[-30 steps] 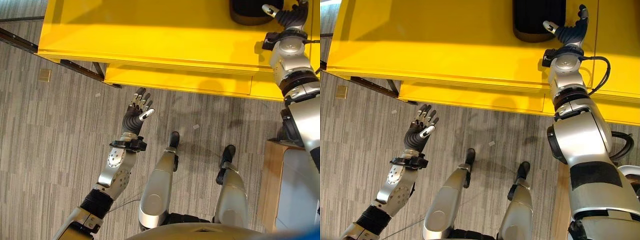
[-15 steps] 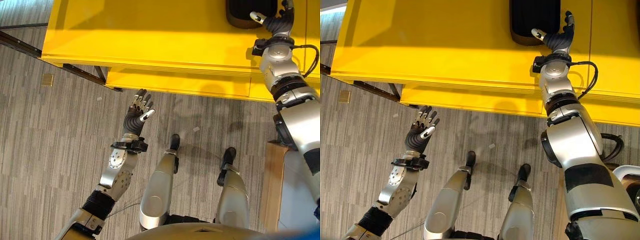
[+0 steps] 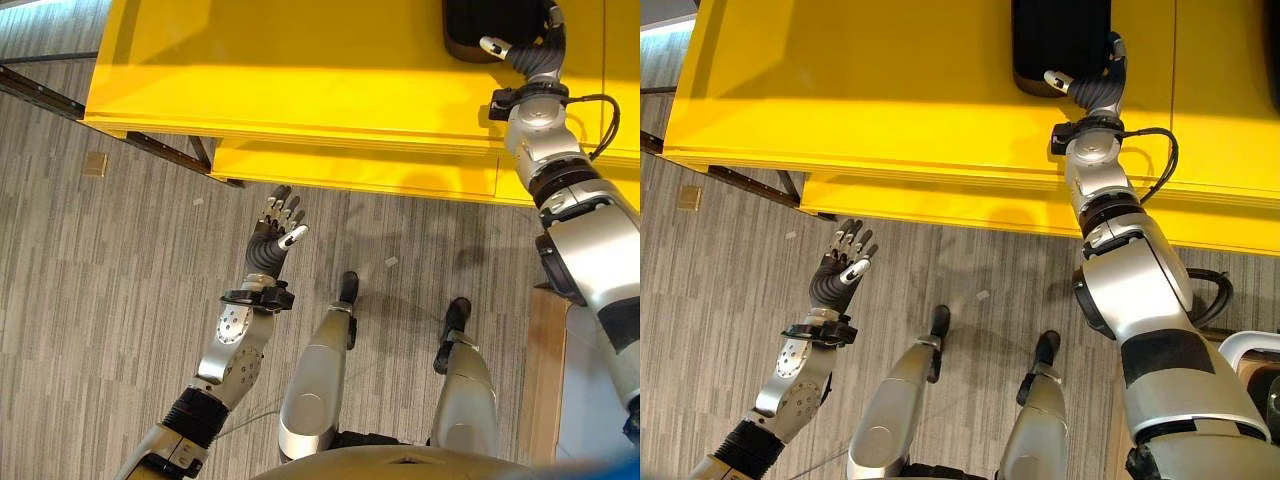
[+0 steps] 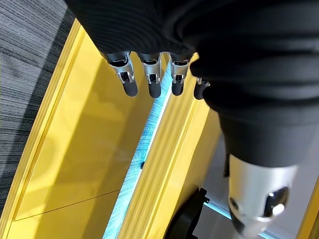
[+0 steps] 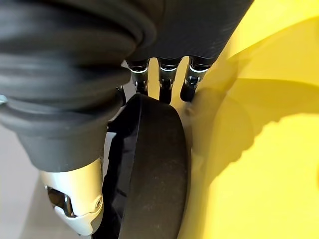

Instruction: Move parts from the plastic box to the shelf.

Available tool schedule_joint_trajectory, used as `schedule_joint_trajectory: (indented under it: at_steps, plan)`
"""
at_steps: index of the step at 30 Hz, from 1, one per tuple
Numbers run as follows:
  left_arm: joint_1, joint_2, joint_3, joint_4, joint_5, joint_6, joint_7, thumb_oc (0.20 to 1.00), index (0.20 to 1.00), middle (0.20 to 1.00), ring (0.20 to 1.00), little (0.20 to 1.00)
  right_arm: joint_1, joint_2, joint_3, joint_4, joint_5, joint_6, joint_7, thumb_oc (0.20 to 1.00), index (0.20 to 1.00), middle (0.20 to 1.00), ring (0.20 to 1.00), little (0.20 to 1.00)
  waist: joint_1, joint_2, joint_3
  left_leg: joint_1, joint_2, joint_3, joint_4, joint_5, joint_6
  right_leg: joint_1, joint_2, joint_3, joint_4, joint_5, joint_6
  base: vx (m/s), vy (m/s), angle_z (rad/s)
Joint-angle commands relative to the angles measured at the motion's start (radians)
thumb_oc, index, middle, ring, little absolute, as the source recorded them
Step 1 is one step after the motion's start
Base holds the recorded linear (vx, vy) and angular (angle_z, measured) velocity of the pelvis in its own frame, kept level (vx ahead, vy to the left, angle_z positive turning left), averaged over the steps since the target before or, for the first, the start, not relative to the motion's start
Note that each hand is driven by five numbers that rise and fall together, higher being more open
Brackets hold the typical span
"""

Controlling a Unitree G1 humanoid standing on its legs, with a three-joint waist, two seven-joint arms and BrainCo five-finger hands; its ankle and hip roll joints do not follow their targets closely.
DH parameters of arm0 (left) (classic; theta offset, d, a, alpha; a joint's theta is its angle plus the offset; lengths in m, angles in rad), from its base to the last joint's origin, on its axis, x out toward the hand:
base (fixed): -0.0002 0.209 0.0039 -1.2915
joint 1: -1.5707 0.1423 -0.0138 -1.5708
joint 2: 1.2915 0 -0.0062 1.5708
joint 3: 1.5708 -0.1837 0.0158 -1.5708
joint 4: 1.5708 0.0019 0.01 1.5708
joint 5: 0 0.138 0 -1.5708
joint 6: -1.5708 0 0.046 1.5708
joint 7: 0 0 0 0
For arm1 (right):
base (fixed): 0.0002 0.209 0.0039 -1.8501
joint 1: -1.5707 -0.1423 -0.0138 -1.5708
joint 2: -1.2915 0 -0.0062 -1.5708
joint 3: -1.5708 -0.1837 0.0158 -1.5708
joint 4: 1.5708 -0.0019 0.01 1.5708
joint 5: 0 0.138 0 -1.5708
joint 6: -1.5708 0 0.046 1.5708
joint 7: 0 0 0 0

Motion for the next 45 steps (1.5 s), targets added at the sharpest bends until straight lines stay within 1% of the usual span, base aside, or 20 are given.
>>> schedule_joint_trajectory:
  at_steps: [1,14,24,27,32,33,37,39,42,45]
  plan:
    - [-0.020,0.023,0.036,-0.067,-0.011,-0.060,0.014,1.000,1.000,1.000,1.000,1.000,0.068,0.117,0.008,-0.048,-0.001,0.033,0.078,1.000,1.000,1.000,1.000,1.000,0.058,-0.029,0.077,-0.052,0.024,-0.073,0.059,0.008,-0.040,0.046,-0.019,0.015,0.203,-0.097,0.000,0.00,0.000,0.00]
    - [-0.006,0.023,0.046,-0.072,-0.017,-0.064,0.017,1.000,1.000,1.000,1.000,1.000,0.071,0.172,0.023,-0.076,-0.002,0.026,0.083,1.000,1.000,1.000,1.000,1.000,0.064,-0.033,0.077,-0.059,0.023,-0.075,0.061,0.011,-0.039,0.039,-0.020,0.012,0.211,-0.099,-0.001,0.00,0.000,0.00]
    - [-0.004,0.027,0.050,-0.070,-0.013,-0.066,0.018,1.000,1.000,1.000,1.000,1.000,0.075,0.162,0.014,-0.080,-0.007,0.027,0.074,1.000,1.000,1.000,1.000,1.000,0.061,-0.034,0.077,-0.059,0.023,-0.077,0.061,0.012,-0.040,0.036,-0.020,0.015,0.218,-0.099,-0.002,0.00,0.000,0.00]
    - [0.000,0.025,0.051,-0.070,-0.011,-0.063,0.019,1.000,1.000,1.000,1.000,1.000,0.095,0.140,0.004,-0.087,-0.013,0.026,0.068,1.000,1.000,1.000,1.000,1.000,0.056,-0.036,0.077,-0.058,0.025,-0.075,0.063,0.011,-0.040,0.035,-0.019,0.016,0.217,-0.099,-0.003,0.00,0.000,0.00]
    - [0.005,0.024,0.054,-0.064,-0.012,-0.063,0.011,1.000,1.000,1.000,1.000,1.000,0.144,0.056,-0.033,-0.082,0.002,0.023,0.061,1.000,1.000,1.000,1.000,1.000,0.045,-0.041,0.077,-0.055,0.028,-0.072,0.061,0.011,-0.042,0.035,-0.016,0.017,0.217,-0.099,-0.003,0.00,0.000,0.01]
    - [0.006,0.022,0.052,-0.061,-0.012,-0.062,0.007,1.000,1.000,1.000,1.000,1.000,0.163,0.024,-0.045,-0.085,0.004,0.021,0.060,1.000,1.000,1.000,1.000,1.000,0.039,-0.043,0.077,-0.054,0.031,-0.071,0.061,0.011,-0.042,0.033,-0.014,0.019,0.220,-0.101,-0.004,0.00,0.000,0.00]
    - [0.005,0.024,0.055,-0.059,-0.009,-0.062,0.000,1.000,1.000,1.000,1.000,1.000,0.213,-0.027,-0.067,-0.118,0.019,0.012,0.060,1.000,1.000,1.000,1.000,1.000,0.026,-0.047,0.077,-0.052,0.038,-0.071,0.062,0.014,-0.046,0.029,-0.011,0.023,0.221,-0.101,-0.003,0.00,0.000,0.00]
    - [0.010,0.025,0.059,-0.060,-0.011,-0.062,-0.005,1.000,1.000,1.000,1.000,1.000,0.235,-0.044,-0.077,-0.140,0.029,0.004,0.062,1.000,1.000,1.000,1.000,1.000,0.020,-0.049,0.077,-0.049,0.041,-0.069,0.058,0.016,-0.047,0.031,-0.008,0.026,0.217,-0.099,-0.005,-0.03,-0.001,-0.03]
    - [0.016,0.024,0.067,-0.057,-0.014,-0.058,-0.016,1.000,1.000,1.000,1.000,1.000,0.296,-0.068,-0.086,-0.216,0.036,-0.015,0.069,1.000,1.000,1.000,1.000,1.000,0.001,-0.055,0.077,-0.041,0.051,-0.065,0.053,0.020,-0.050,0.026,-0.001,0.033,0.217,-0.098,-0.007,-0.03,-0.001,-0.04]
    - [0.022,0.023,0.073,-0.058,-0.016,-0.058,-0.019,1.000,1.000,1.000,1.000,1.000,0.324,-0.074,-0.086,-0.270,0.030,-0.023,0.069,1.000,1.000,1.000,1.000,1.000,-0.006,-0.057,0.077,-0.036,0.055,-0.061,0.050,0.022,-0.052,0.025,0.001,0.037,0.217,-0.098,-0.007,-0.02,0.004,-0.06]
